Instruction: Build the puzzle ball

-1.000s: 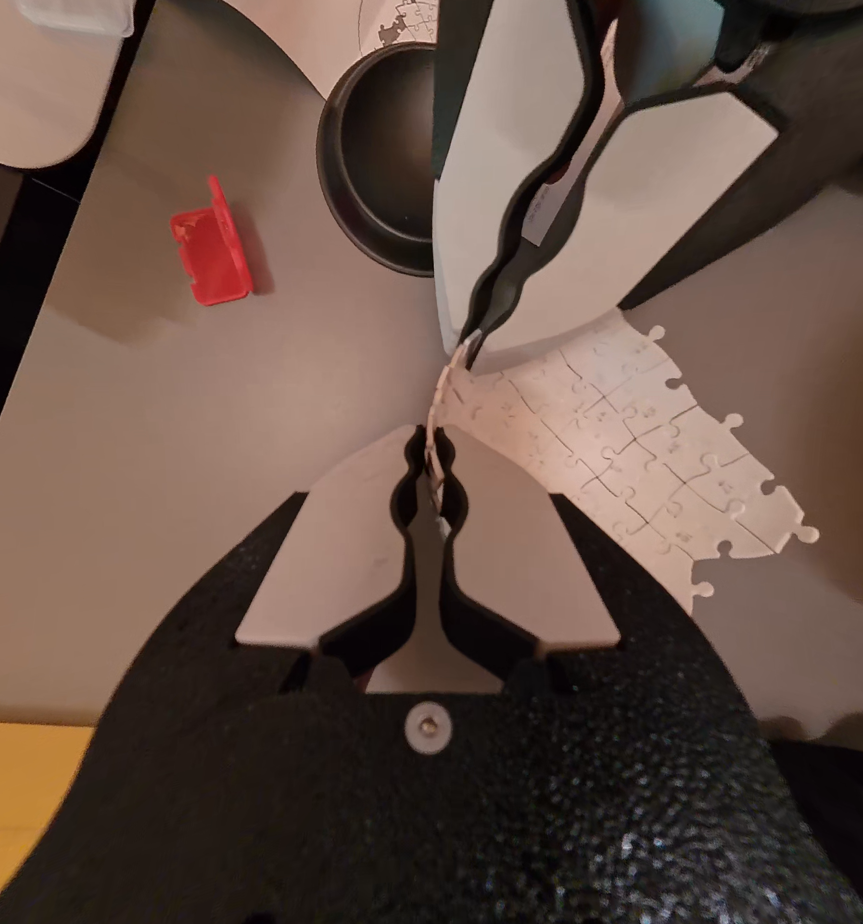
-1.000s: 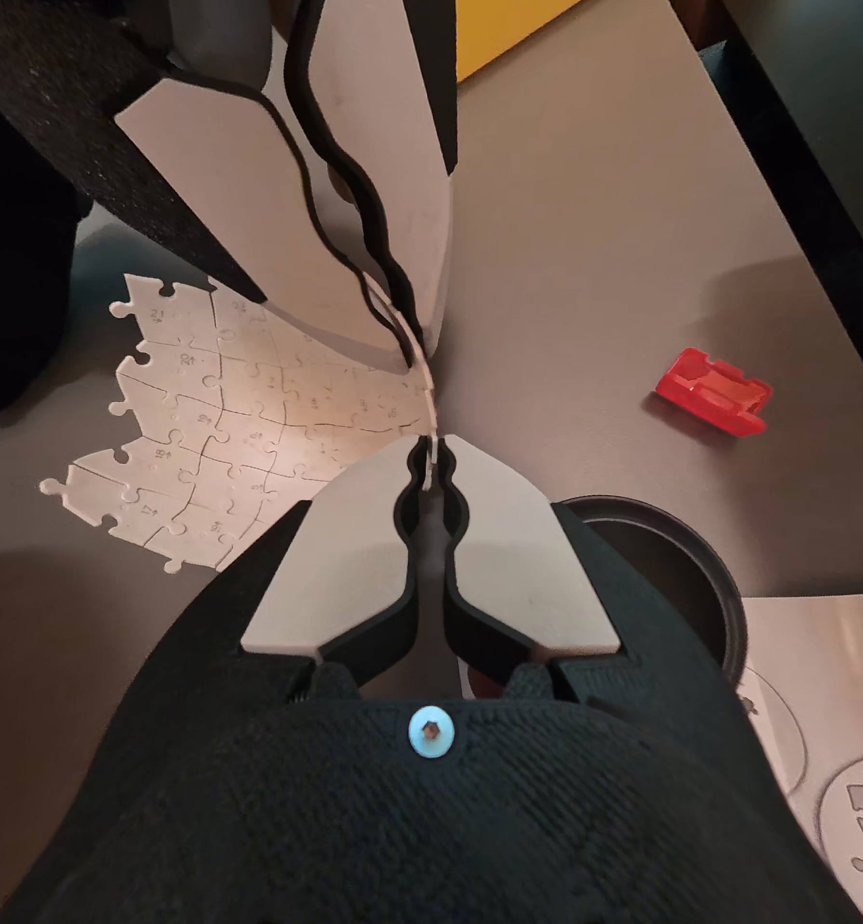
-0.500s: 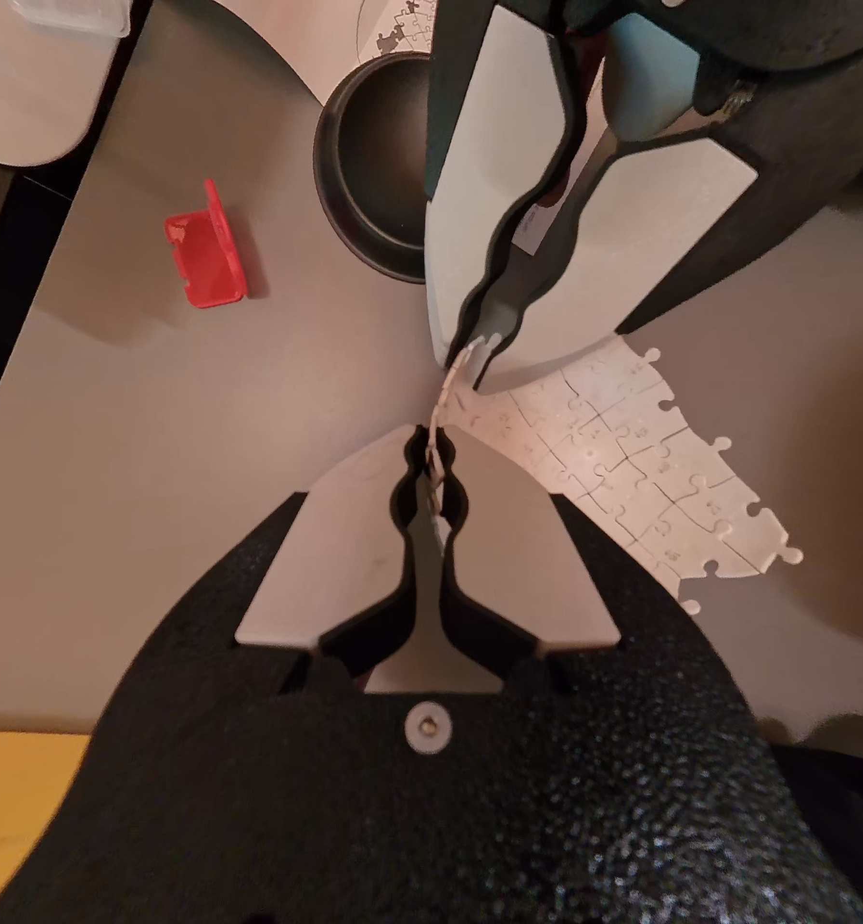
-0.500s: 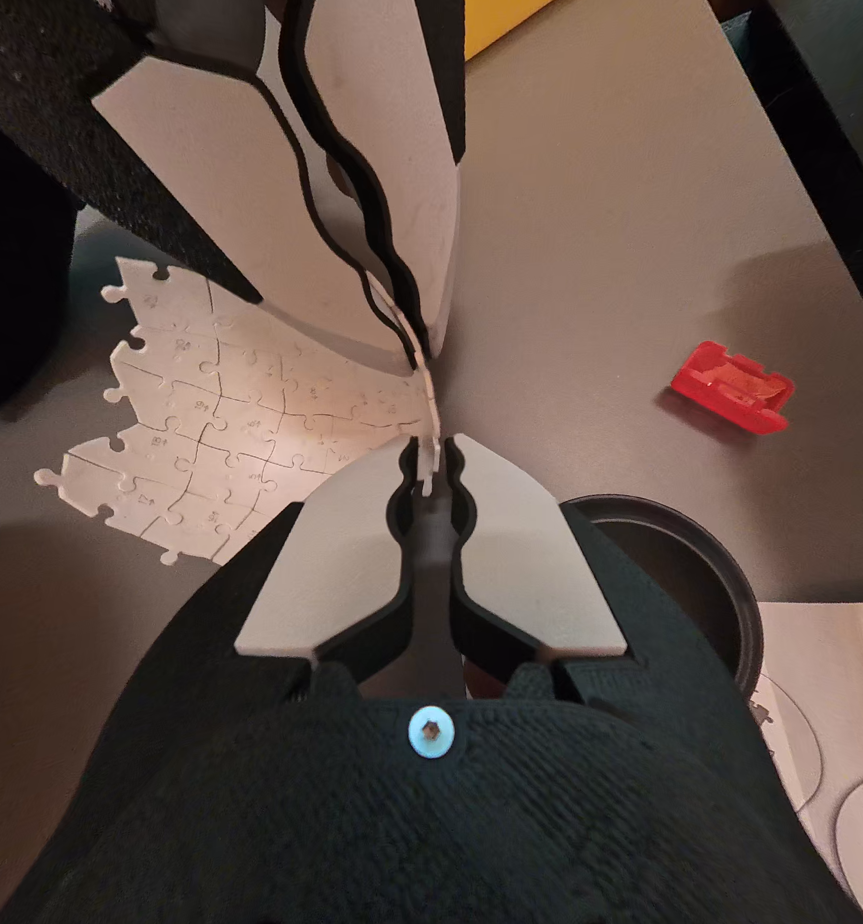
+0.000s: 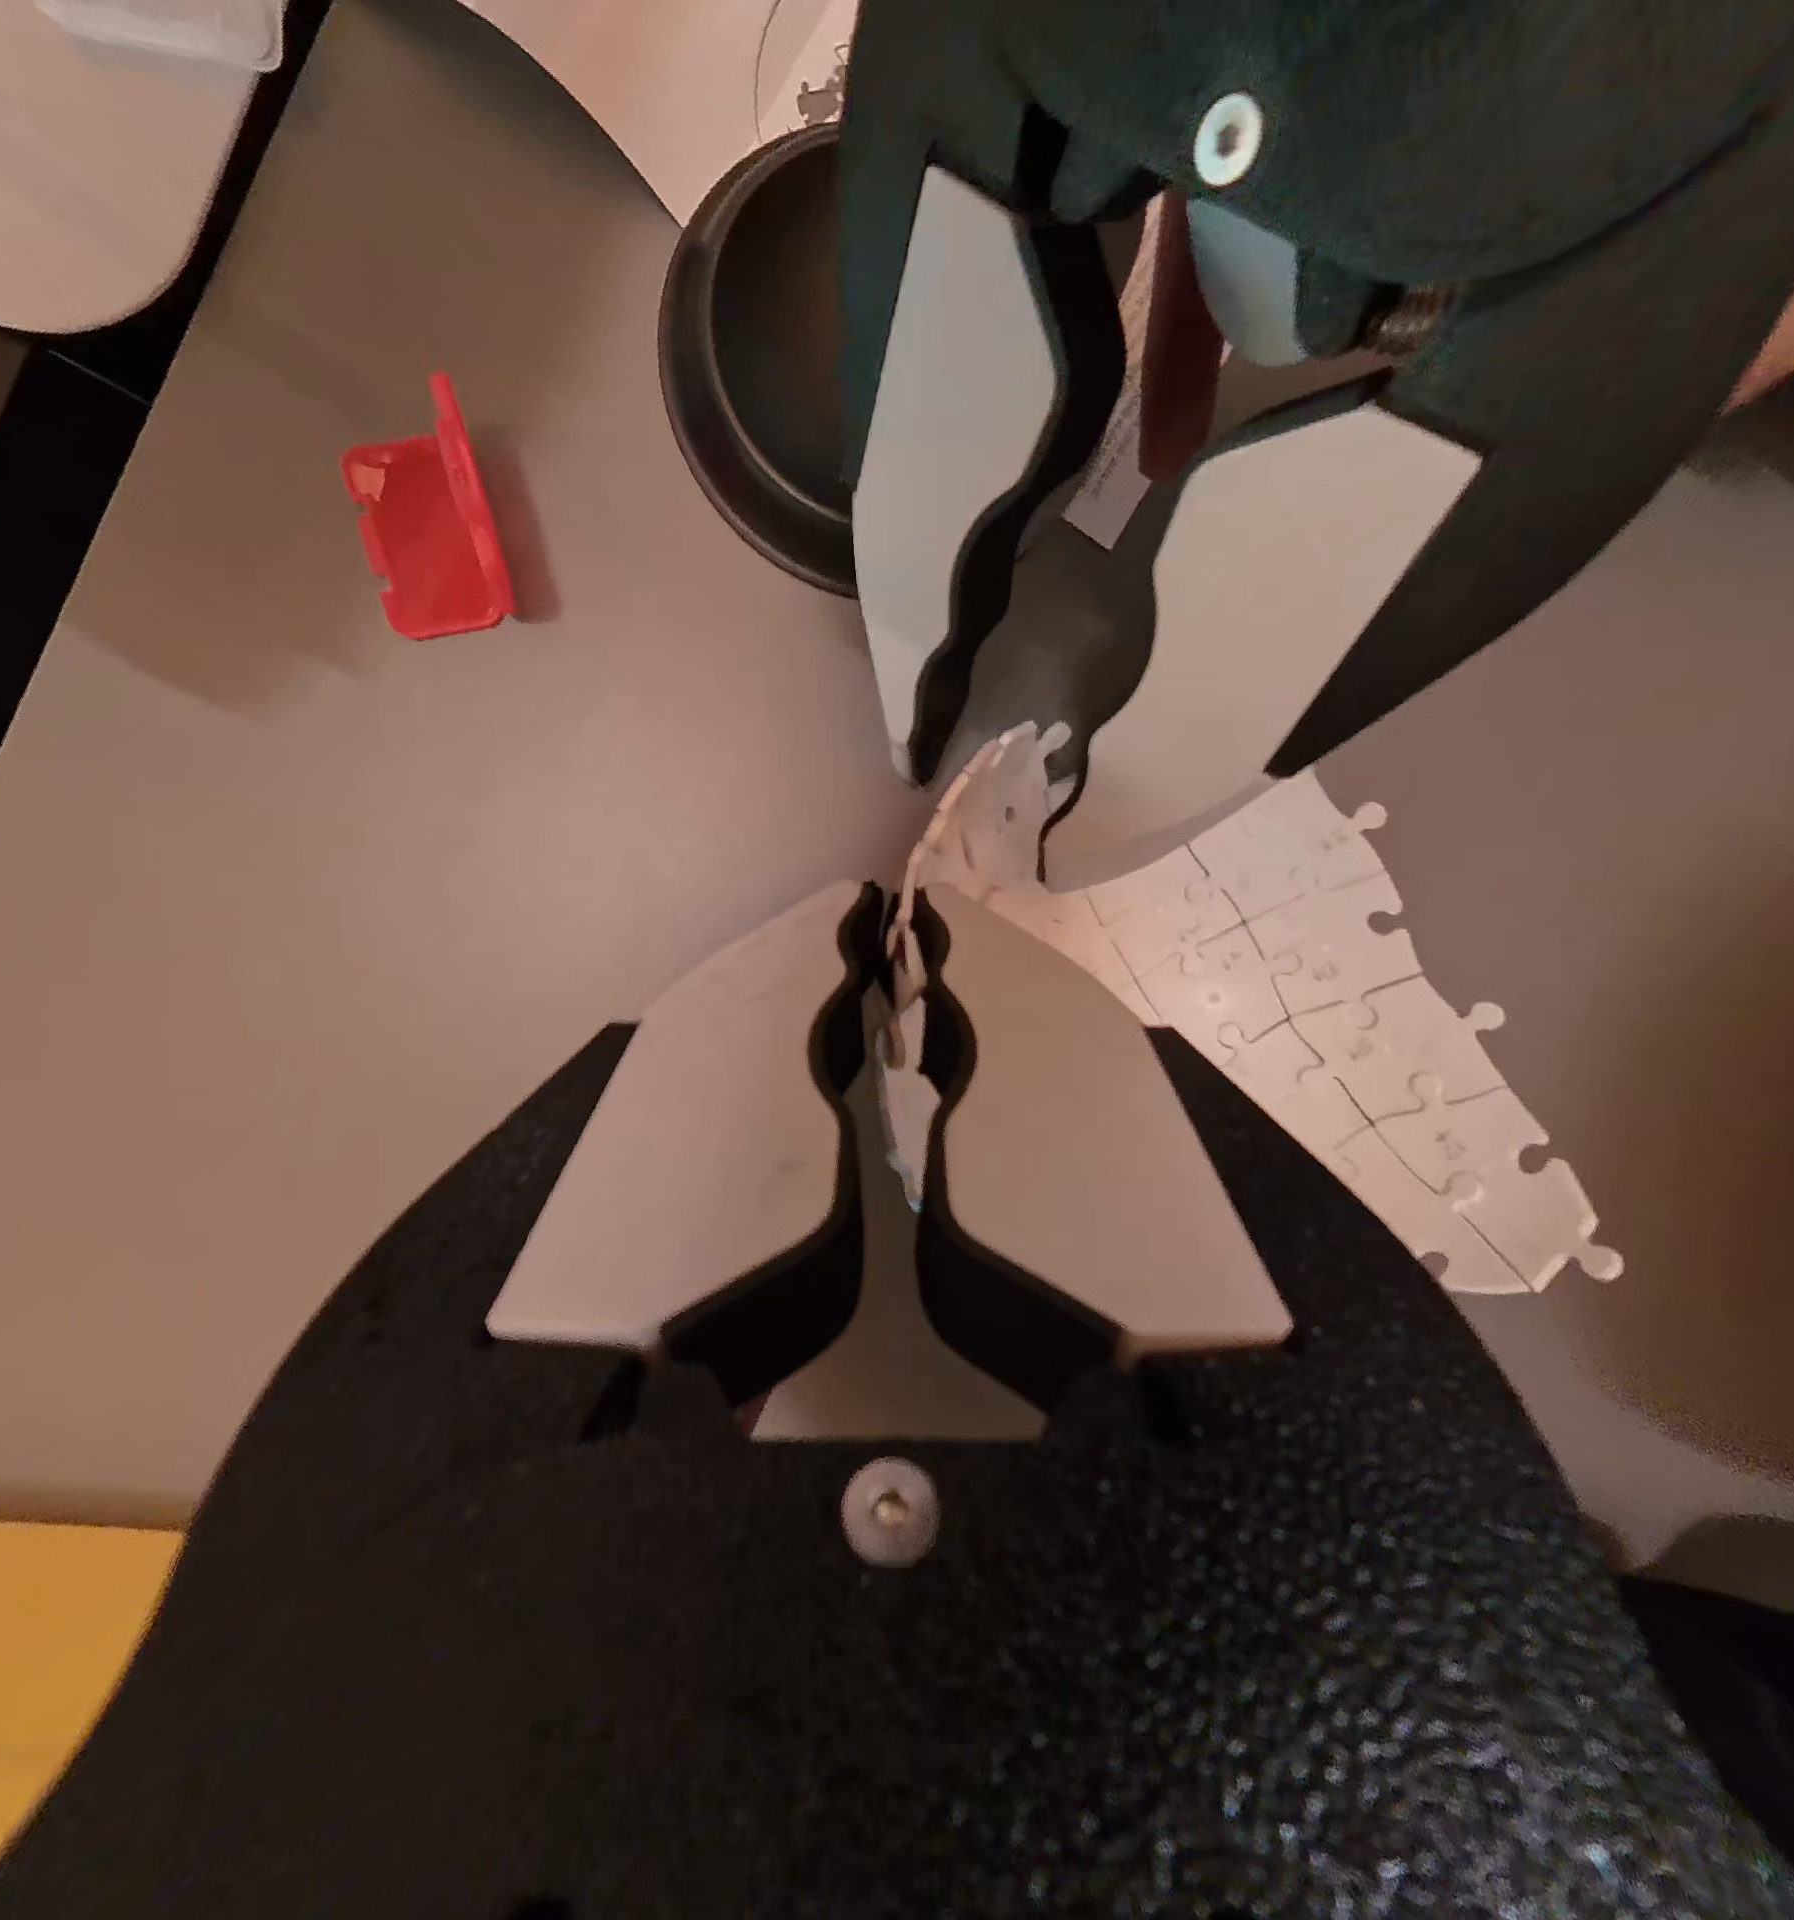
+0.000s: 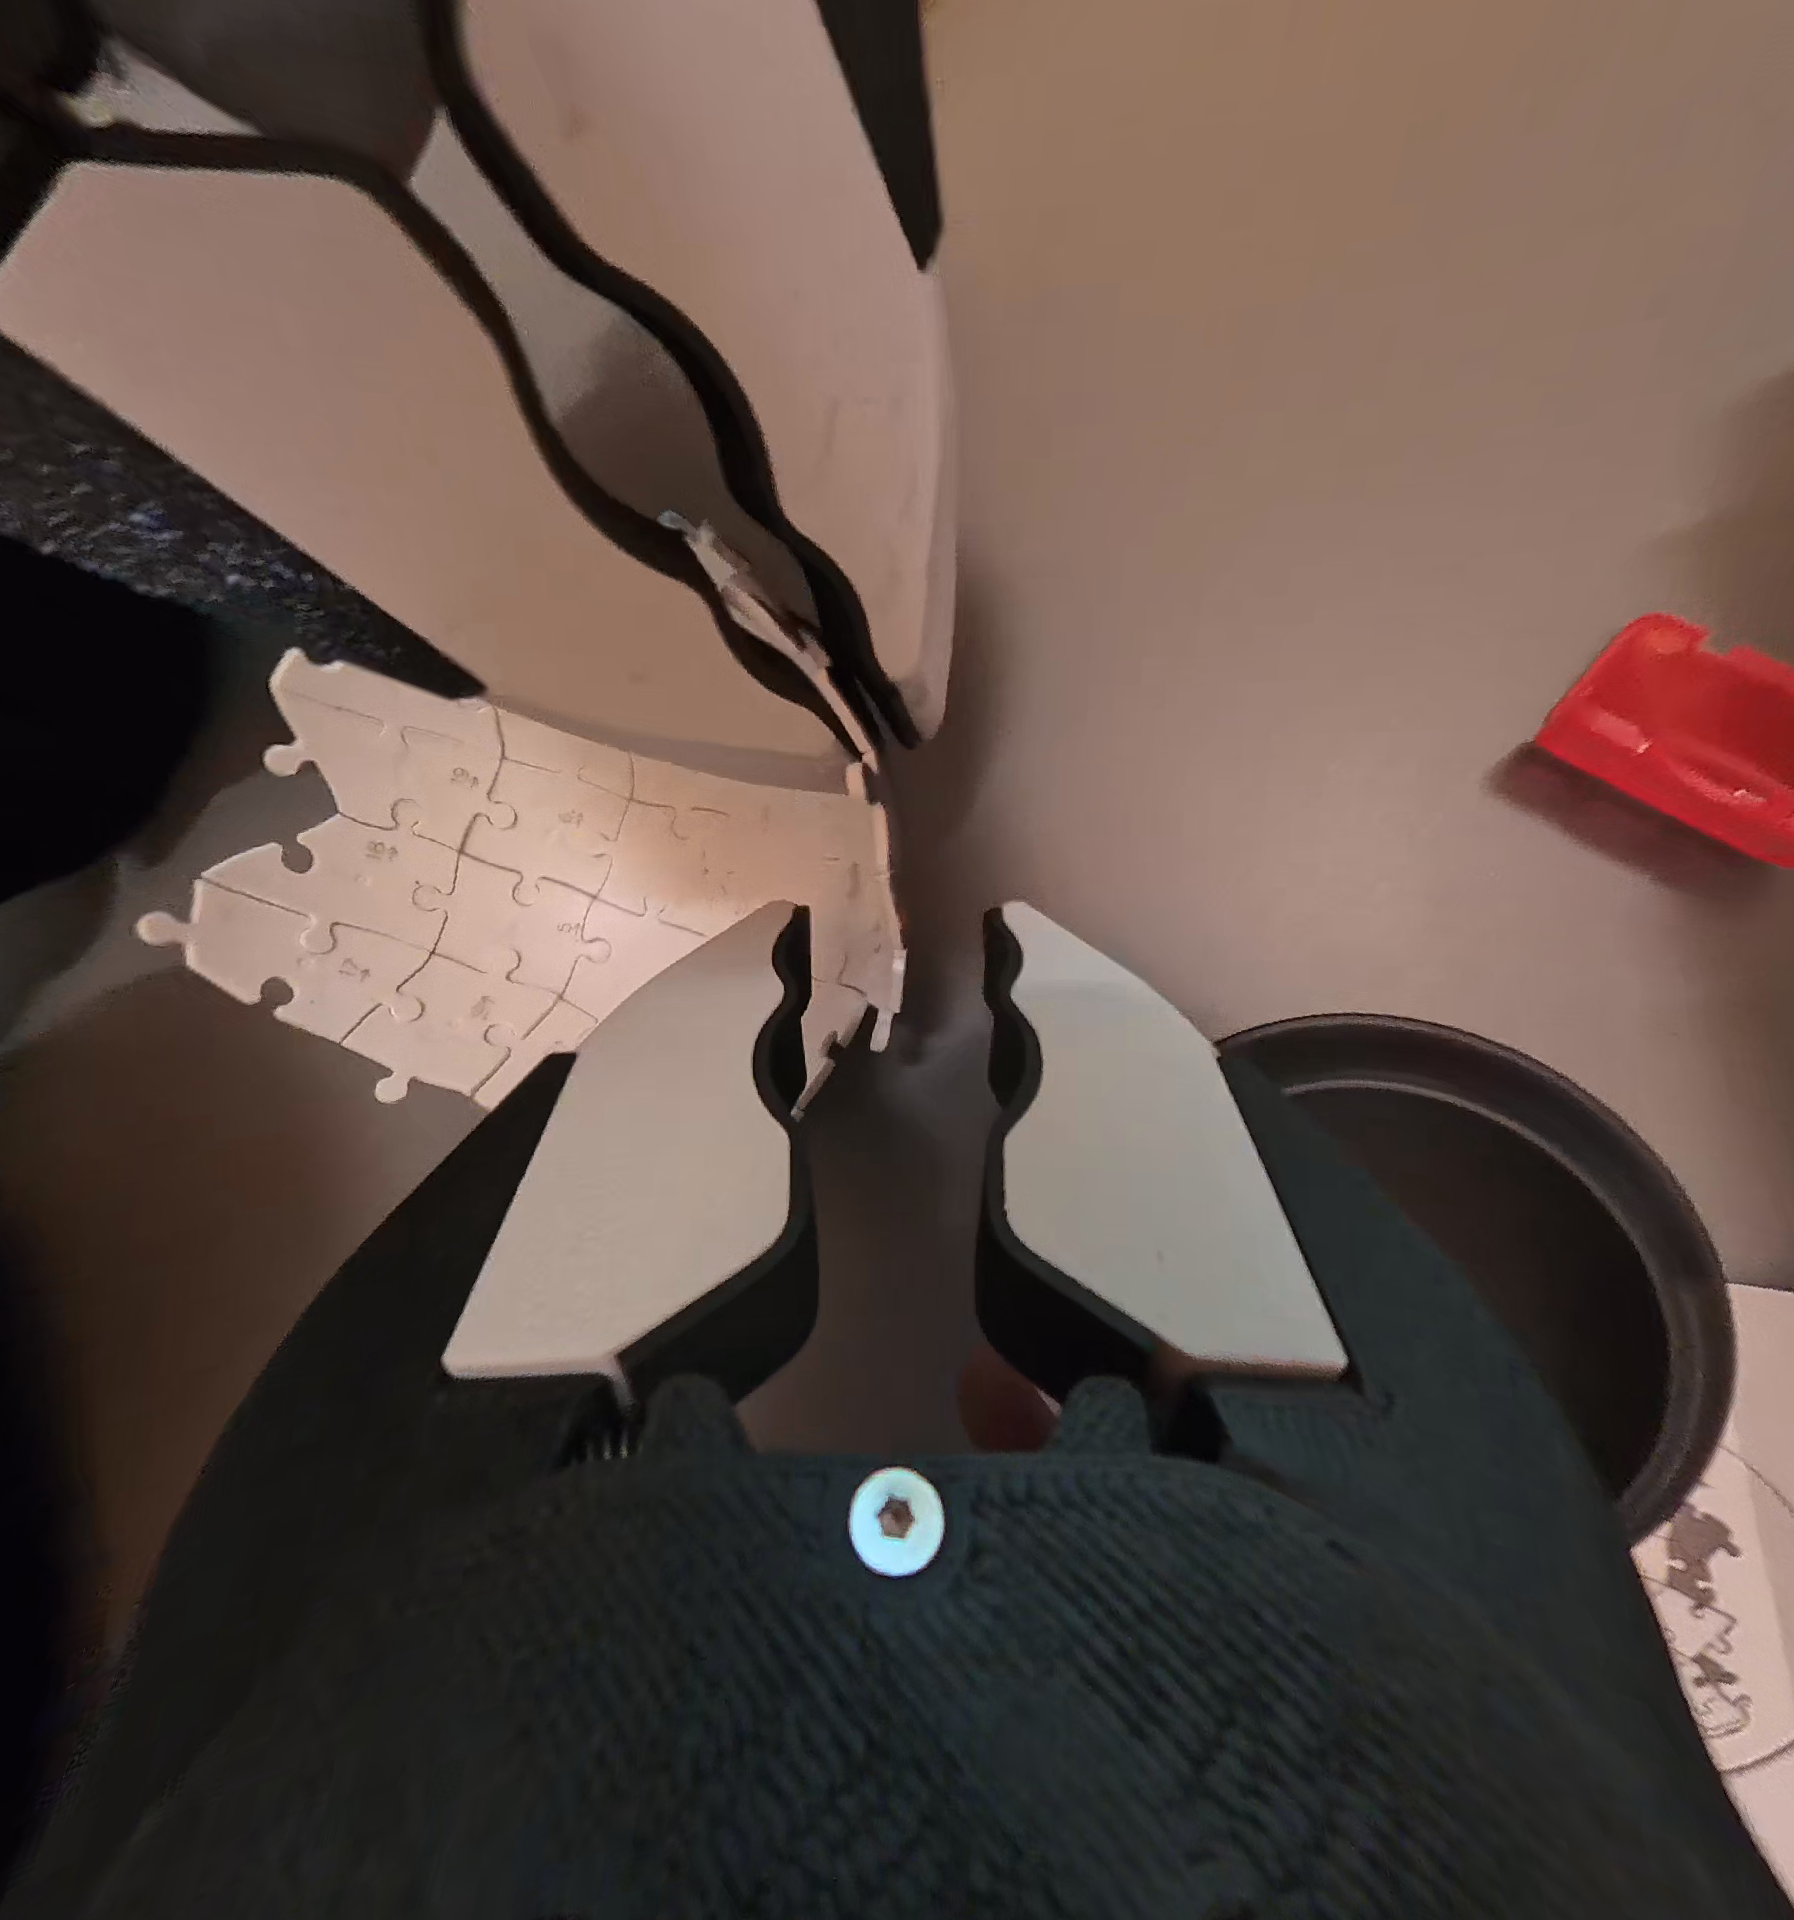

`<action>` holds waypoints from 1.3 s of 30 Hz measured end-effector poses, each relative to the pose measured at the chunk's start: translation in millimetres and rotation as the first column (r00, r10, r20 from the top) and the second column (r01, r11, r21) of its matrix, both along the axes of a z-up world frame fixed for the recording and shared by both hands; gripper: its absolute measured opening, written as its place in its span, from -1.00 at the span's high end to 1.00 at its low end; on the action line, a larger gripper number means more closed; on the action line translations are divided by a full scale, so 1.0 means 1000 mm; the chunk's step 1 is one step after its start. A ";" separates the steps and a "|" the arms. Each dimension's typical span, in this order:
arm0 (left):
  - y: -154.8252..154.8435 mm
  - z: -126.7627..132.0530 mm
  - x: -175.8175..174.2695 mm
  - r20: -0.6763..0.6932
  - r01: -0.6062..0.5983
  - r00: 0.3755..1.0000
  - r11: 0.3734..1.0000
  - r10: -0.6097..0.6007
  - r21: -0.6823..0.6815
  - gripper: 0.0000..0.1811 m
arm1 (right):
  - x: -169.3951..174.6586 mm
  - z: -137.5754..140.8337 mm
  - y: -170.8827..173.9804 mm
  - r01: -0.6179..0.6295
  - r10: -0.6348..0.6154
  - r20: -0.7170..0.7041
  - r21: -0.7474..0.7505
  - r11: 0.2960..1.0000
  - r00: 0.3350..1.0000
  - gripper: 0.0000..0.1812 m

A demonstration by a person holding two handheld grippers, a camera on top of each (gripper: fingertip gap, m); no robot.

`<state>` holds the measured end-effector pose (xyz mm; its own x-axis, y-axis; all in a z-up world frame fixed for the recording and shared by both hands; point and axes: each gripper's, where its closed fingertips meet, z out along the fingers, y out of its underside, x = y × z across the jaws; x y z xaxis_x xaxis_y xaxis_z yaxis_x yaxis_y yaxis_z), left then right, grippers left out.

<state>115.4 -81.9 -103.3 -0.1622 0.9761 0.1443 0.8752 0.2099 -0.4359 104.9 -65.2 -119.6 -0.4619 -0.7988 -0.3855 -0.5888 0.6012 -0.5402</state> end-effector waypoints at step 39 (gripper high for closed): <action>0.000 -0.004 -0.012 -0.084 -0.030 0.996 0.998 0.035 0.058 0.96 | -0.018 0.001 -0.002 0.113 -0.109 -0.076 0.054 0.992 0.991 1.00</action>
<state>103.8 -82.1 -107.1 -0.1789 0.9605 0.2134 0.8278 0.2641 -0.4949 86.9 -67.5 -118.7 -0.5751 -0.7182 -0.3918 -0.5532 0.6942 -0.4605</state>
